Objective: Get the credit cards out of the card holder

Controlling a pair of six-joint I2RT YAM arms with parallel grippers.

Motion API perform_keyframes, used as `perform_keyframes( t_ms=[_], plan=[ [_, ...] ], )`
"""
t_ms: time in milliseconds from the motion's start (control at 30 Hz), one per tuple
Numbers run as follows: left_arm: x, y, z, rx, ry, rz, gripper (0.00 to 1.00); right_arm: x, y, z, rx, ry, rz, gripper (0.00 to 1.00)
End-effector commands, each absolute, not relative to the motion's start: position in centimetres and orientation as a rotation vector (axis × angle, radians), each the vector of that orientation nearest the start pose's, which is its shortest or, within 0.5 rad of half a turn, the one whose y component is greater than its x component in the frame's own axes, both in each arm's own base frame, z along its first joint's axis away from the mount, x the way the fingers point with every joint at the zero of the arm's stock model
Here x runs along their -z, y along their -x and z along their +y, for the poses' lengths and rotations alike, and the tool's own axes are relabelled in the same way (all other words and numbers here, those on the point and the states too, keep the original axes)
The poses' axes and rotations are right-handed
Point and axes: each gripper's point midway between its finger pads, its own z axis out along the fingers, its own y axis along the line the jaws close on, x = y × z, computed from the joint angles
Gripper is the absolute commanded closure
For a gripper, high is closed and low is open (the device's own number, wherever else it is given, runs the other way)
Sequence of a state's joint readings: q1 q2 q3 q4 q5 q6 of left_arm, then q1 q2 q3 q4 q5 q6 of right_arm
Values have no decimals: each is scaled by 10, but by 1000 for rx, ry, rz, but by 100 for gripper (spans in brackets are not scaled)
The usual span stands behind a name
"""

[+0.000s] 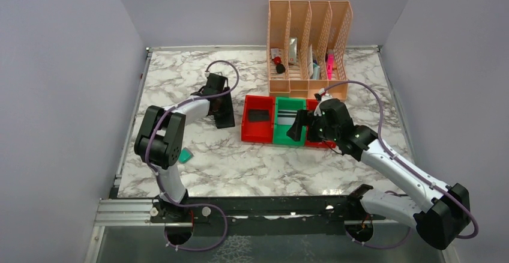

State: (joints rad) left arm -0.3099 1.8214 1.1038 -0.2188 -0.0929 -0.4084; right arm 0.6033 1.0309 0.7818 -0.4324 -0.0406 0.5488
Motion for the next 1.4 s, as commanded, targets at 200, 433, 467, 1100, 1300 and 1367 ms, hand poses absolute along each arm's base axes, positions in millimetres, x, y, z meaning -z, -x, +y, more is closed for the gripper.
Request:
perform_keyframes(
  t_ms=[200, 433, 467, 1100, 1300, 1367],
  plan=[
    [15, -313, -116, -45, 113, 2675, 43, -132, -213, 188, -634, 88, 2416, 4],
    [7, -264, -114, 47, 239, 2655, 43, -128, -197, 188, -707, 62, 2426, 4],
    [4, -258, -114, 66, 258, 2643, 43, -128, -195, 189, -725, 57, 2426, 4],
    [10, -141, -159, 355, 232, 2708, 47, -127, -164, 205, -963, 63, 2425, 5],
    [4, -111, -181, 455, 150, 2683, 45, -111, -146, 207, -1042, 99, 2460, 5],
    [-6, -110, -198, 488, 62, 2652, 38, -109, -140, 212, -1098, 134, 2461, 7]
  ],
)
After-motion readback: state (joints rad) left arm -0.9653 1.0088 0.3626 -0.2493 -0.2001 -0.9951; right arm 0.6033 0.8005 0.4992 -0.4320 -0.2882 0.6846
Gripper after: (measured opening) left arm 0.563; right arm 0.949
